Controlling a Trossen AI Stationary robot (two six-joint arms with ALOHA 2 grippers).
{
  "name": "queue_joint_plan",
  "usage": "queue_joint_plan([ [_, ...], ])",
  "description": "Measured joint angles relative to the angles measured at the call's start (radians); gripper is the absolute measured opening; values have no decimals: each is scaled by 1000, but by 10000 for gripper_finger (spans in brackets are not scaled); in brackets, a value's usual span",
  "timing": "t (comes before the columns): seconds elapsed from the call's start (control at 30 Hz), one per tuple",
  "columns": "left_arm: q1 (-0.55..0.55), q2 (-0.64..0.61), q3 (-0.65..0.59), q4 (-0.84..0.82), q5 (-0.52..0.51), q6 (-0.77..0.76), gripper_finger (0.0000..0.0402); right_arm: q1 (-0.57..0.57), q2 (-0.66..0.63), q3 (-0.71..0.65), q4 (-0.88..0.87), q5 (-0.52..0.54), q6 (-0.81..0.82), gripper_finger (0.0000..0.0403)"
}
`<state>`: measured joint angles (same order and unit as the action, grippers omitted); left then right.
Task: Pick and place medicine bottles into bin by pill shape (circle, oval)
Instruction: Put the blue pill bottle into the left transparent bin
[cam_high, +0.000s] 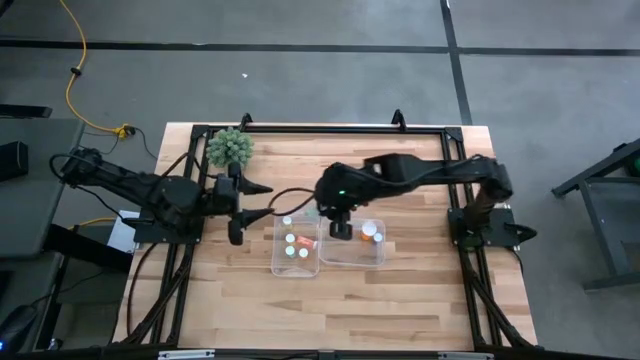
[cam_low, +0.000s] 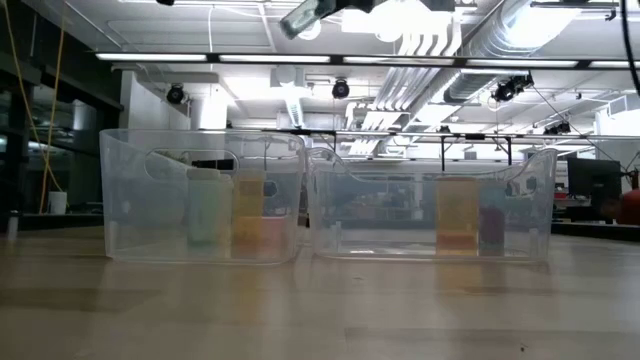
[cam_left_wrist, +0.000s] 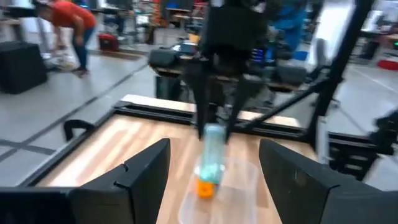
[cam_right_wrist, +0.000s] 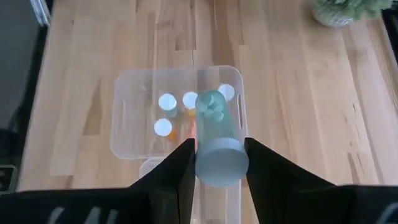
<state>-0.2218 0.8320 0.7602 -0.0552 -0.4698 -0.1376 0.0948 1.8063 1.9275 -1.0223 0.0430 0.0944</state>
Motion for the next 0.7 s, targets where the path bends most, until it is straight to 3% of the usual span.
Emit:
queue_joint_plan([
  [0.1, 0, 28, 0, -5, -74, -27, 228, -4, 72, 83, -38, -2, -35, 106],
  [0.2, -2, 78, 0, -5, -128, -43, 196, -4, 132, 144, -51, -3, -67, 106],
  [0.47, -19, 234, -1, -18, -221, -140, 16, -6, 178, 162, -55, -2, -73, 106],
  [0.7, -23, 312, -1, 29, -226, -191, 2, -19, 178, 159, -50, 16, -37, 106],
])
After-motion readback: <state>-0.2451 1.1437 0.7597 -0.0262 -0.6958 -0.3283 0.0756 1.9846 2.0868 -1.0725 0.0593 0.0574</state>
